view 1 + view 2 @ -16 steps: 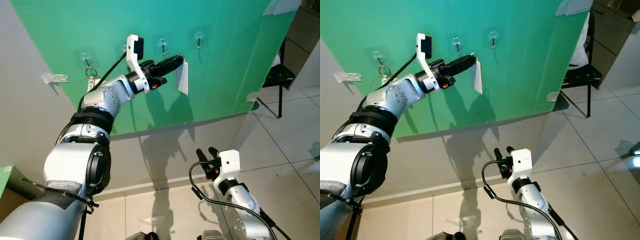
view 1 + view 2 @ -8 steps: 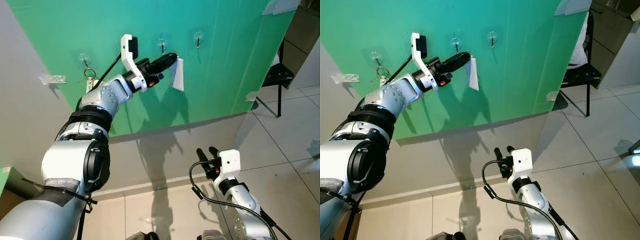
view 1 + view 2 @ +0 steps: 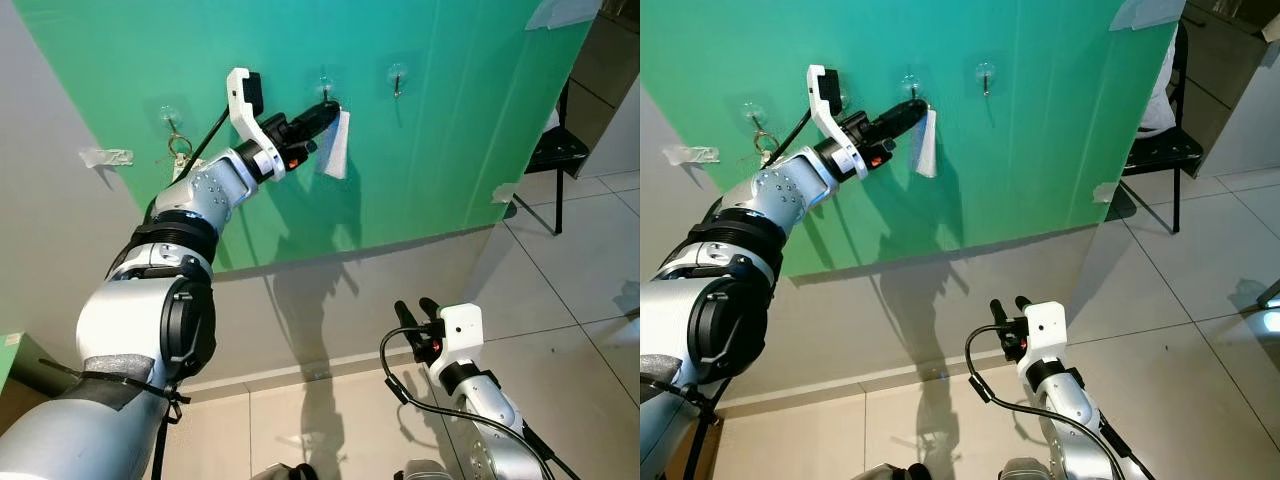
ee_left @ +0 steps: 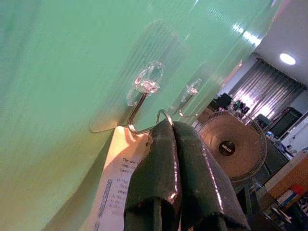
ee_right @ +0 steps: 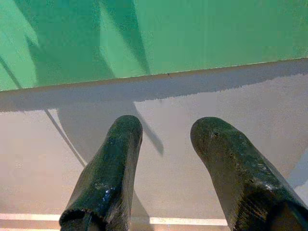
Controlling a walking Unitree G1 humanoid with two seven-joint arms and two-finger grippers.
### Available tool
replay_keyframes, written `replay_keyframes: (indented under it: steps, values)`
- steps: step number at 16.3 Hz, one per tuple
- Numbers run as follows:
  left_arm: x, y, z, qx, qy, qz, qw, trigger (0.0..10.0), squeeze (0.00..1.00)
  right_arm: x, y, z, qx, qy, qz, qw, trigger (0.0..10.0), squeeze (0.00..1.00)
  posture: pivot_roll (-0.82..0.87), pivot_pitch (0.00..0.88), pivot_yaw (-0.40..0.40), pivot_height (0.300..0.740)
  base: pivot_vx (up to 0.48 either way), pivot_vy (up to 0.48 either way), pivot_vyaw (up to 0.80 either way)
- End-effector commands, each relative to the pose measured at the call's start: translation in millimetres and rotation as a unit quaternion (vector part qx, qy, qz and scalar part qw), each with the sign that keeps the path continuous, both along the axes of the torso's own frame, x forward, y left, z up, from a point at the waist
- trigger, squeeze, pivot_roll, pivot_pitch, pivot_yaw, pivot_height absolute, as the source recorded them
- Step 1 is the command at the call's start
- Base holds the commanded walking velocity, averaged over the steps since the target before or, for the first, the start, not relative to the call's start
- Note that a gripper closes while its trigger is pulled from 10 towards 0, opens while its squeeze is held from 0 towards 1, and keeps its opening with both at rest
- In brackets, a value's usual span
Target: Hang keys on a hook
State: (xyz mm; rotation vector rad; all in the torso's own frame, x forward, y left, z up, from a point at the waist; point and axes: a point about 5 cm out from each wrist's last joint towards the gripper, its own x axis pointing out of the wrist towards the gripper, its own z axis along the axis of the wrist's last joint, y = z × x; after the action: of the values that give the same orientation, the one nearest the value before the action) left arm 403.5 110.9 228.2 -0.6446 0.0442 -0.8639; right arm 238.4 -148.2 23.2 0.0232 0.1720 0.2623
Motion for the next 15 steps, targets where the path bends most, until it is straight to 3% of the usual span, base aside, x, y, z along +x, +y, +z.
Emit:
replay_keyframes:
  steps: [1,4,7,10,15]
  values:
    - [3.3,4.4,12,-0.002,-0.008,0.014,1.000,0.0,0.00,0.4,4.7,2,-0.001,-0.001,0.010,1.000,10.0,0.00,-0.31,0.000,0.152,0.727,0.000,0.000,0.00]
    - [3.9,4.5,4,0.002,0.020,0.025,0.999,0.0,0.00,-0.7,4.8,1,-0.001,0.002,0.010,1.000,10.0,0.00,-0.31,0.000,0.152,0.727,0.000,0.000,0.00]
    - [3.6,2.1,-11,0.042,0.060,0.043,0.996,0.0,0.00,-1.5,4.5,1,-0.001,0.003,0.010,1.000,10.0,0.00,-0.31,0.000,0.151,0.727,0.000,0.000,0.00]
    - [3.3,-0.6,-15,0.092,0.046,0.043,0.994,0.0,0.00,-2.9,3.8,1,-0.002,0.005,0.010,1.000,10.0,0.00,-0.31,0.000,0.150,0.727,0.000,0.000,0.00]
    - [5.2,3.9,-18,0.103,0.066,0.074,0.990,0.0,0.00,-3.8,3.1,1,-0.003,0.007,0.011,1.000,10.0,0.00,-0.31,0.000,0.150,0.727,0.000,0.000,0.00]
